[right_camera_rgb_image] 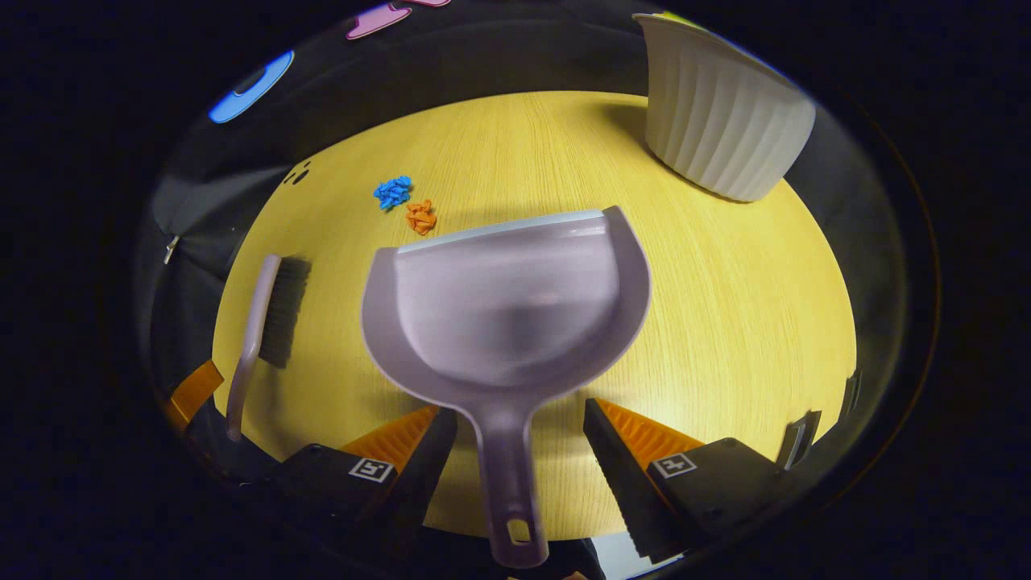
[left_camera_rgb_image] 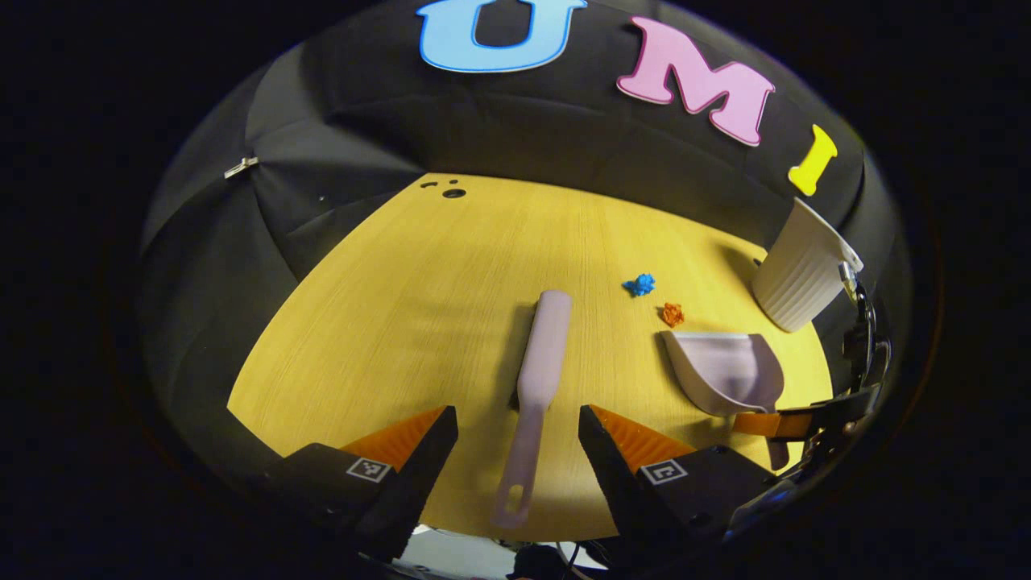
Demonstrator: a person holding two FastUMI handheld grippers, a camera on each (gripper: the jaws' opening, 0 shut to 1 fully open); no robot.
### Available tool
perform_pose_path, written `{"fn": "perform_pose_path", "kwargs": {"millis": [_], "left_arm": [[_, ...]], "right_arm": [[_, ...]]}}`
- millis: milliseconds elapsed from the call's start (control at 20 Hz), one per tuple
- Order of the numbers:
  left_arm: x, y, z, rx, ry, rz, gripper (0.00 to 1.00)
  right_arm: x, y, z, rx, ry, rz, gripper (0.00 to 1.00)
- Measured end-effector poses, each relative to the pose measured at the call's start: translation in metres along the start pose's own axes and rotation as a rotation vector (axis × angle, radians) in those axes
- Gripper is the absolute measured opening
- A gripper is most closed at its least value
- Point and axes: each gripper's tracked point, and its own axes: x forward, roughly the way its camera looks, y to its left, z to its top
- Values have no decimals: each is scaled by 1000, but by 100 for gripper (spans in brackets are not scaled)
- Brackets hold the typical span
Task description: Pick up the small broom and dustpan from the desktop, sweep the trash into the dustpan with the broom, and then empty the trash into the garbage bin.
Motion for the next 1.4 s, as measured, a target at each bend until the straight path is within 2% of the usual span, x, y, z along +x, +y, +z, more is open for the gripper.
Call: {"fn": "perform_pose_path", "kwargs": {"millis": [200,350,450,500,600,650,700,750,800,850,1050,1100,1150,1200,1250,1350,1400], "left_arm": [[24,-3,-1,59,60,1,96],[39,-2,-8,74,111,-5,96],[48,-1,-13,99,145,0,96],[53,-1,-13,114,155,-3,96],[59,-5,-16,149,182,-17,96],[64,-7,-21,166,203,-25,95],[69,-8,-24,181,223,-26,94],[75,-10,-26,187,230,-31,93],[80,-13,-27,192,238,-38,90],[82,-12,-30,197,247,-34,87],[91,-13,-44,183,294,-28,70],[95,-12,-42,184,287,-16,61],[94,-14,-43,192,277,-26,56],[93,-16,-41,210,274,-30,53],[96,-17,-42,220,268,-33,48],[98,-21,-40,216,258,-27,31],[99,-22,-38,216,253,-30,29]], "right_arm": [[15,3,-4,-11,55,-8,98],[19,7,0,-44,47,-13,89],[19,7,1,-62,57,-26,76],[20,4,1,-69,59,-38,58],[19,3,0,-62,69,-44,40],[19,4,0,-57,75,-39,43],[21,3,-1,-54,81,-34,43],[19,4,-1,-51,87,-28,37],[19,4,-1,-54,93,-18,32],[19,4,0,-59,96,-8,37],[19,3,0,-58,104,19,37],[19,3,-1,-62,106,24,41],[19,3,-1,-66,106,30,41],[17,2,-2,-72,110,37,37],[17,2,-3,-78,111,44,37],[17,0,-4,-92,118,58,37],[18,-1,-4,-94,121,63,31]]}}
